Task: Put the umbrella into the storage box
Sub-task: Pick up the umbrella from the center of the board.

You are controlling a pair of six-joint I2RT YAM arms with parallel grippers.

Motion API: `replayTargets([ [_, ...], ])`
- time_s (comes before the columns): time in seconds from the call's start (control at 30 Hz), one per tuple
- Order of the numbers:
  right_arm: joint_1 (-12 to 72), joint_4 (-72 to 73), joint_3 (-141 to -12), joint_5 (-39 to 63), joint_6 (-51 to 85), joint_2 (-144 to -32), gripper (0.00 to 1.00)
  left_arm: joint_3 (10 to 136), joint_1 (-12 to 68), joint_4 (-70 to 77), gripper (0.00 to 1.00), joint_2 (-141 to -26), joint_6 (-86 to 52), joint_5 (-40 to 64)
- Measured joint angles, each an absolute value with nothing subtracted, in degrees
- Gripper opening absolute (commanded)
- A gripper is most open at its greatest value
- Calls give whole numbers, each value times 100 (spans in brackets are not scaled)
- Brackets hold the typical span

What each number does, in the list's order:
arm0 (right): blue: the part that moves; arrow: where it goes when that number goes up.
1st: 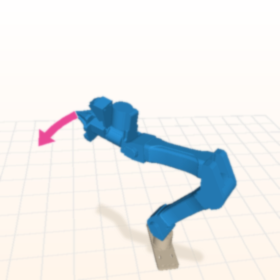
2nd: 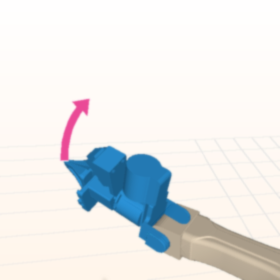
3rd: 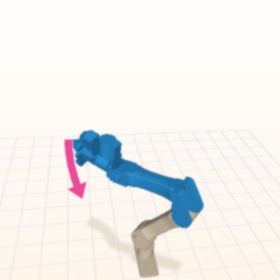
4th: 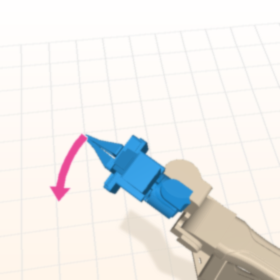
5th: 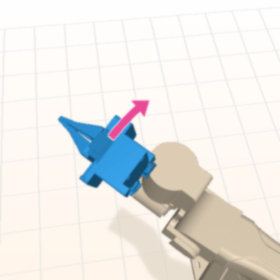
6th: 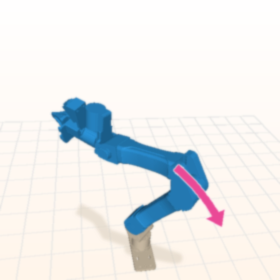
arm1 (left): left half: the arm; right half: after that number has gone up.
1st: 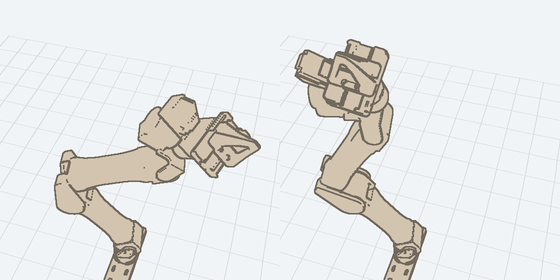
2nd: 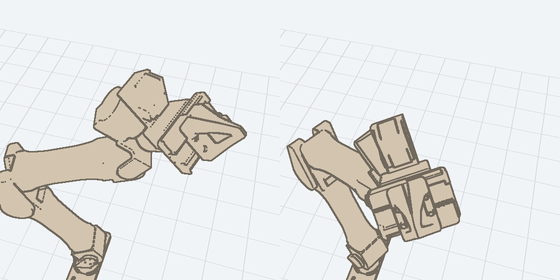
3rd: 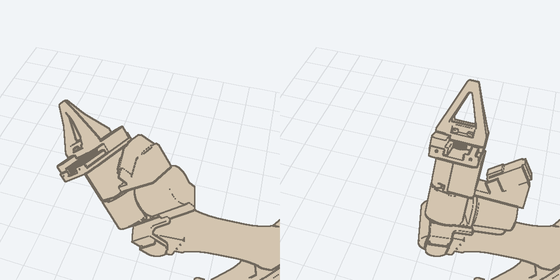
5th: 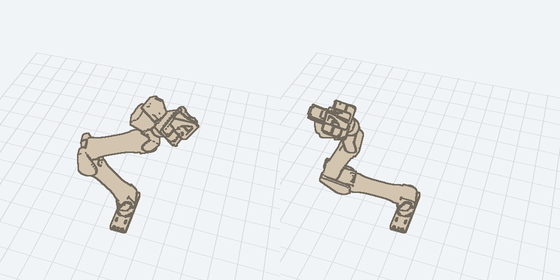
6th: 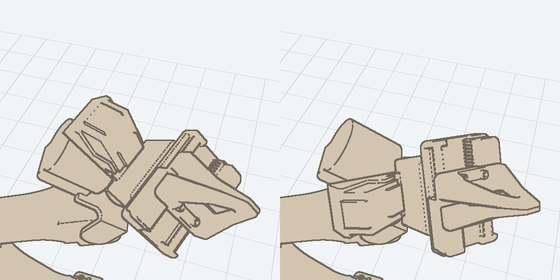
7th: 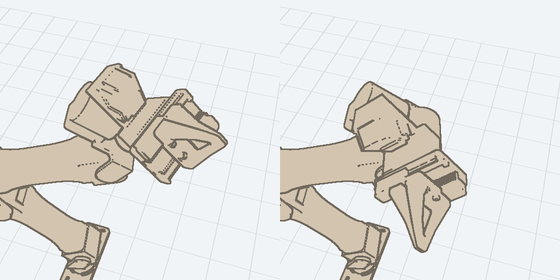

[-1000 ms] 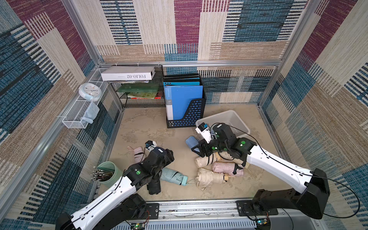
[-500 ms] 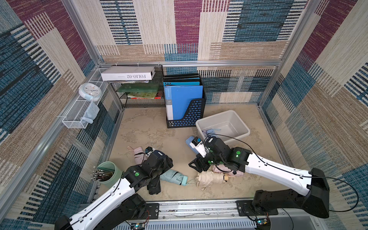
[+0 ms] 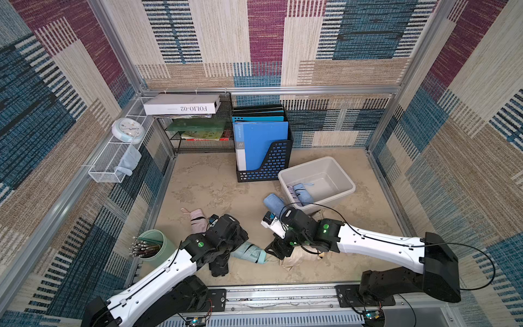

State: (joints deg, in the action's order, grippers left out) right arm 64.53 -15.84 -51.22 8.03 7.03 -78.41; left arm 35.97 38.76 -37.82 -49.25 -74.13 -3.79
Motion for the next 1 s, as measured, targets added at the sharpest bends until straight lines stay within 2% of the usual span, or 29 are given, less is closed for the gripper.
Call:
replayTargets([
  [0.27,6726,-329,-4777,797,-414,-8687,83,4047,3586,-4475,82,-4324,-7334,-1024],
  [0.63,6906,915,-5190,578,-760,-9926,86,4687,3555,-5330,82,-3916,-7083,-1865],
  [0.8,6910,1138,-5400,473,-854,-10405,84,4604,3555,-5433,82,-3931,-7048,-1870],
  [1.0,6910,1225,-5502,473,-858,-10748,76,4550,3557,-5446,82,-3938,-7057,-1844],
])
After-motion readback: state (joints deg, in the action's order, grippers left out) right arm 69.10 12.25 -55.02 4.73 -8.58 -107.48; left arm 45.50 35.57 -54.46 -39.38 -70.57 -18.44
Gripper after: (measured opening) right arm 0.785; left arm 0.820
